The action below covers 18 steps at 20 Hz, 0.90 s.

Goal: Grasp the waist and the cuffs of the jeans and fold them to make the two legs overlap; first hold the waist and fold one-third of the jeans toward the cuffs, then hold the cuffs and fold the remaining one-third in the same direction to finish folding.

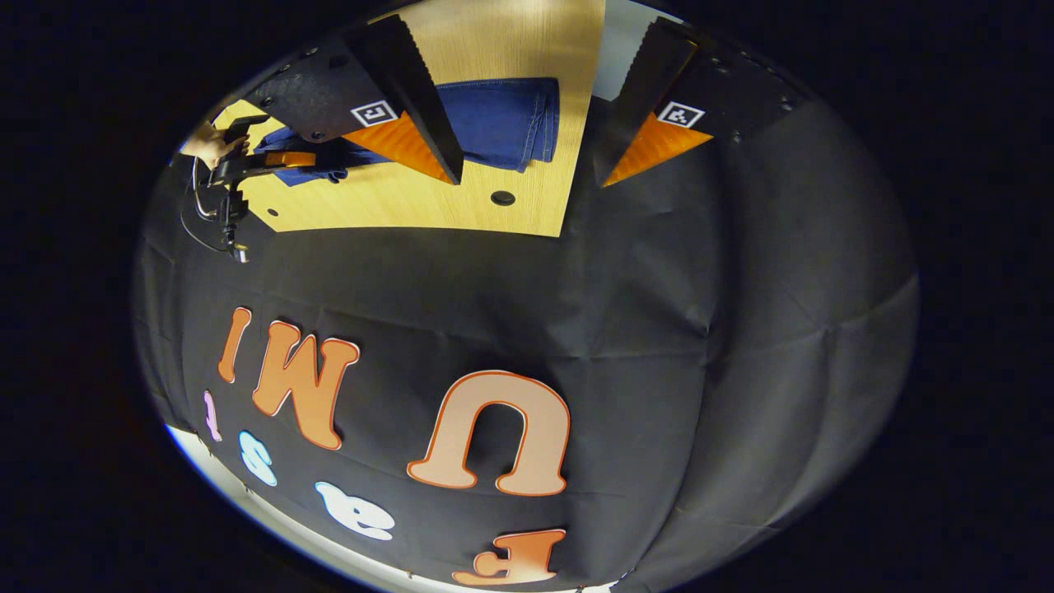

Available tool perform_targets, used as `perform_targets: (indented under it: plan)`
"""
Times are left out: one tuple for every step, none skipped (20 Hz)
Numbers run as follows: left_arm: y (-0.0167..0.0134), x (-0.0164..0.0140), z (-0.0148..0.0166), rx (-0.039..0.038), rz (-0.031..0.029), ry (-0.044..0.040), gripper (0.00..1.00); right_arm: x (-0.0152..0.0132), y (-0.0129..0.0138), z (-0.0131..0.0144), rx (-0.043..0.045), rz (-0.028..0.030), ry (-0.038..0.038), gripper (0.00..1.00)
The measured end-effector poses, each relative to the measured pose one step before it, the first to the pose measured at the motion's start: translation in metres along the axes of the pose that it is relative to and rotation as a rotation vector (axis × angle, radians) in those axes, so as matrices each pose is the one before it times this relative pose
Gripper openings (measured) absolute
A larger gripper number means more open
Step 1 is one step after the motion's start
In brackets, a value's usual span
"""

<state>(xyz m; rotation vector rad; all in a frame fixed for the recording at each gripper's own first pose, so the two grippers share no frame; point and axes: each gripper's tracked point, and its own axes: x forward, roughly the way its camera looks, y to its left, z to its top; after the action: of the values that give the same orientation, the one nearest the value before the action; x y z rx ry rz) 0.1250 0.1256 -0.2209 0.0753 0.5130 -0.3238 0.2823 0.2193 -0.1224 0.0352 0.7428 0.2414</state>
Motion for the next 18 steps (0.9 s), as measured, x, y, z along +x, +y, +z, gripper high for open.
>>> perform_targets:
  plan:
    - [0.00035,0.00143,-0.0033,0.00132,-0.0005,0.00592,0.98,-0.00039,-0.00075,0.00085,-0.0151,0.00281,0.00395,0.04]
    - [-0.00037,-0.00051,-0.0014,0.00083,-0.00074,0.00454,0.98,-0.00216,-0.00096,0.00397,-0.01268,-0.00264,-0.00041,0.04]
    - [-0.00088,-0.00043,-0.00027,0.0019,-0.0009,0.00414,0.98,0.00148,0.00896,-0.00491,0.00909,0.03883,0.00563,0.04]
    - [-0.00074,0.0008,-0.0007,0.00071,0.00028,0.00273,0.98,0.00426,0.00794,-0.00338,0.01231,0.031,0.0083,0.11]
    - [-0.00054,0.00083,-0.00184,-0.00416,-0.00195,0.00293,0.98,-0.00386,0.01128,-0.00706,0.01653,0.02536,0.00569,0.32]
    - [-0.00052,0.0005,-0.00223,-0.01225,-0.00469,0.00603,0.98,0.00034,0.00319,0.0005,0.01254,0.00013,-0.0024,0.53]
    - [-0.00091,0.00109,-0.00294,-0.01683,-0.00207,0.00448,0.98,-0.00026,-0.00124,0.00316,0.0073,-0.00814,-0.00275,0.75]
    - [0.00019,0.0021,-0.00354,-0.02079,-0.00059,0.0053,0.98,0.00079,-0.00242,-0.00035,0.00248,-0.00855,-0.00575,0.96]
    - [0.00216,0.00221,-0.00561,-0.02392,0.00279,0.00949,0.97,-0.00676,-0.00339,0.00658,0.00323,-0.00967,-0.00623,0.98]
    - [0.00216,0.0001,-0.00544,-0.02974,0.00098,0.0102,0.97,-0.0037,-0.00091,0.00369,0.00364,-0.00086,-0.00382,0.98]
    - [0.00179,0.0017,-0.00576,-0.03872,-0.00042,0.01066,0.98,-0.0051,0.00041,0.00487,-0.00035,0.00174,-0.00809,0.98]
    - [0.00244,0.00387,-0.0082,-0.05071,-0.00781,0.01379,0.97,-0.00584,-0.00054,0.00594,-0.00053,0.00275,-0.01048,0.98]
    - [0.00258,0.00228,-0.00853,-0.06127,-0.01137,0.0198,0.98,-0.00629,-0.0001,0.00652,0.00353,0.00291,-0.01061,0.98]
    - [0.00375,0.00505,-0.00857,-0.07379,-0.01509,0.02171,0.98,-0.00716,-0.00095,0.00543,0.00413,0.00542,-0.00833,0.98]
    - [0.00386,0.00481,-0.01032,-0.08583,-0.01333,0.02185,0.98,-0.00965,0.00063,0.00612,0.00205,0.00967,-0.00983,0.98]
    - [0.0056,0.00511,-0.01027,-0.0992,-0.01226,0.03401,0.98,-0.00617,-0.00041,0.00577,0.00238,0.00326,-0.00958,0.98]
    - [0.00636,0.00495,-0.01017,-0.10824,-0.0172,0.02669,0.98,-0.00656,-0.00013,0.00421,0.00357,0.00456,-0.00842,0.98]
    - [0.00708,0.00359,-0.00534,-0.11202,-0.019,0.0154,0.98,-0.00585,-0.00107,0.00483,0.00804,0.00576,-0.00637,0.98]
